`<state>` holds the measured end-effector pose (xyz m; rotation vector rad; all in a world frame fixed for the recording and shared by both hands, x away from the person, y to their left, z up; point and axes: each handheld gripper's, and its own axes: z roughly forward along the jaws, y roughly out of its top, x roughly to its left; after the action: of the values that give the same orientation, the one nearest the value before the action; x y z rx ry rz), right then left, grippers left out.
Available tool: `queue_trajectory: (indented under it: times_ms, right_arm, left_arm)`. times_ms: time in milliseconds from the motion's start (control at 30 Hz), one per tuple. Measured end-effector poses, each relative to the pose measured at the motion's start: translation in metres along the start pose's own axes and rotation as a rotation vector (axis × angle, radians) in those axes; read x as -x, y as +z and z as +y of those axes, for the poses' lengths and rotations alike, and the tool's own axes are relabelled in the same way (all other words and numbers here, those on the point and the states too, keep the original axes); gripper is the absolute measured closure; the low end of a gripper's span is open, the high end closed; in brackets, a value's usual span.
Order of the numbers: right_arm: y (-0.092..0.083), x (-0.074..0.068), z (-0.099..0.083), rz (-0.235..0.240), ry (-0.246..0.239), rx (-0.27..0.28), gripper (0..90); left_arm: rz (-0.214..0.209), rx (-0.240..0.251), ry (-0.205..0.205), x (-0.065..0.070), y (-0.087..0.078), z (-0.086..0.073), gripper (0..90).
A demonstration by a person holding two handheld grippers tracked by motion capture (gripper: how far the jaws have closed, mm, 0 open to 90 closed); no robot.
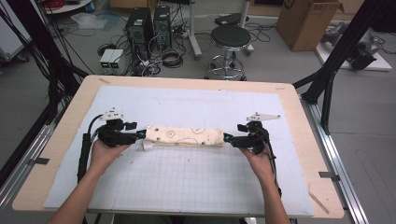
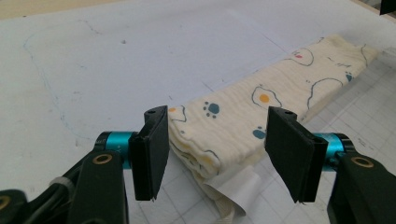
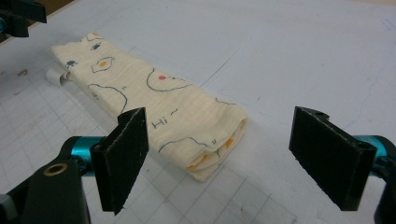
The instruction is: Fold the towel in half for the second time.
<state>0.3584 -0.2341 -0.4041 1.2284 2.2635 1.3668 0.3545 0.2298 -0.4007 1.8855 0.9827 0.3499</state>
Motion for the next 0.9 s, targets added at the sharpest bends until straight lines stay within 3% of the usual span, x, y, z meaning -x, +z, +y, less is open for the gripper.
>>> queue_trajectory:
  times_ms: [333,500,567,700,900]
  right_arm:
    - [-0.009,-0.006,-0.010,-0.010,-0.011,0.001,15.3]
    - [-0.014,-0.009,-0.017,-0.019,-0.014,0.007,13.3]
    - [-0.016,-0.010,-0.020,-0.019,-0.015,0.012,12.8]
    - [-0.017,-0.011,-0.028,-0.020,-0.011,0.007,12.4]
    - [-0.019,-0.015,-0.035,-0.030,-0.026,-0.003,12.4]
  left_arm:
    - [-0.003,0.018,0.027,0.009,-0.010,-0.008,37.8]
    - [-0.007,0.004,0.032,0.011,-0.016,-0.015,34.7]
    - [-0.003,0.027,0.043,0.013,-0.020,-0.020,34.5]
    - [0.007,0.004,0.061,0.016,-0.022,-0.029,34.6]
    - [0.005,0.010,0.071,0.020,-0.027,-0.040,33.3]
